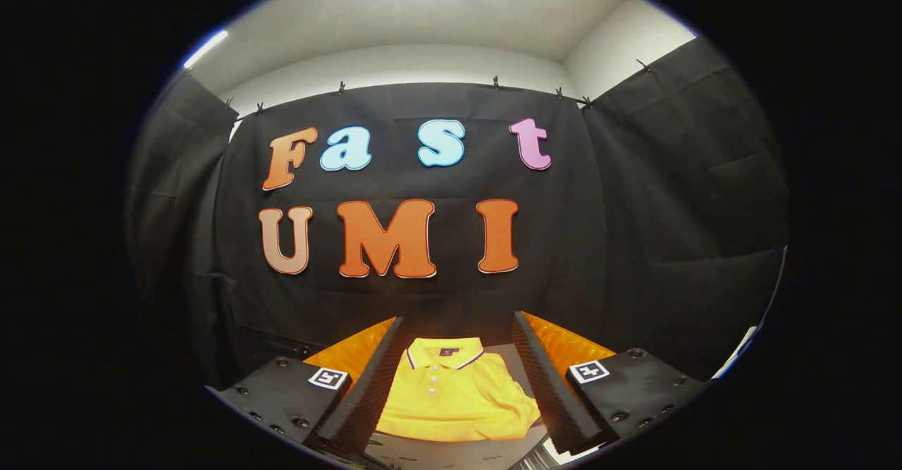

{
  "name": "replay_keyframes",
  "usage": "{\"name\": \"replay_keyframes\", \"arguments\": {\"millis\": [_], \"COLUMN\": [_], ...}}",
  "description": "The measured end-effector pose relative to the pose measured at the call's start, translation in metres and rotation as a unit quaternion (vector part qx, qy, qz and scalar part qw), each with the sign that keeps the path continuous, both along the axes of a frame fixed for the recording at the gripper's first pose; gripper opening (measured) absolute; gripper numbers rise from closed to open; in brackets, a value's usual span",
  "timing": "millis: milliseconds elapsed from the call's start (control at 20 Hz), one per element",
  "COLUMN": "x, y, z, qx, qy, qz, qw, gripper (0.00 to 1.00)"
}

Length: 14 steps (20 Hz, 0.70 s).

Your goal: Put the clothes into the washing machine and then close the washing machine lid.

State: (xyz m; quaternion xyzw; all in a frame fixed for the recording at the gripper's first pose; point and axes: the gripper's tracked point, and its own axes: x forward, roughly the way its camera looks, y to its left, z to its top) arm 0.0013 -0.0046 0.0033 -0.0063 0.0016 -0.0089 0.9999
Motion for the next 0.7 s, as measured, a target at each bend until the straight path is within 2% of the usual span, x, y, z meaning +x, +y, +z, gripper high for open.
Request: {"name": "replay_keyframes", "arguments": {"millis": [450, 700], "x": [0.009, 0.031], "y": [0.001, 0.013], "z": [-0.007, 0.005], "qx": [-0.004, -0.026], "qy": [0.013, 0.013], "qz": [0.003, 0.013], "qw": [1.000, 0.999], "gripper": [0.98, 0.98]}}
